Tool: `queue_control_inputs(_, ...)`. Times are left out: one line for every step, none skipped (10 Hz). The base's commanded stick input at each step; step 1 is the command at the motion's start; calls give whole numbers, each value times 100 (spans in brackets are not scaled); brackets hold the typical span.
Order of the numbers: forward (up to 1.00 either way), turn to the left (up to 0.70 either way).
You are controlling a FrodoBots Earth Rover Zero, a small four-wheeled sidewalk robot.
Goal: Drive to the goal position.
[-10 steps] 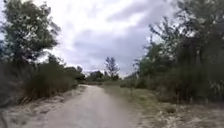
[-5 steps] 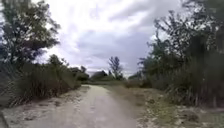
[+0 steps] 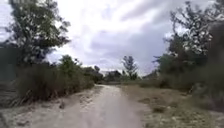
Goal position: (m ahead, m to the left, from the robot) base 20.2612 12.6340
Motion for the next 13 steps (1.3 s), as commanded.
queue_control_inputs(85, 0)
queue_control_inputs(85, 0)
queue_control_inputs(85, 0)
queue_control_inputs(85, 0)
queue_control_inputs(85, 0)
queue_control_inputs(85, 0)
queue_control_inputs(85, 0)
queue_control_inputs(85, 0)
queue_control_inputs(85, 0)
queue_control_inputs(85, 0)
queue_control_inputs(85, 0)
queue_control_inputs(85, 0)
queue_control_inputs(85, 0)
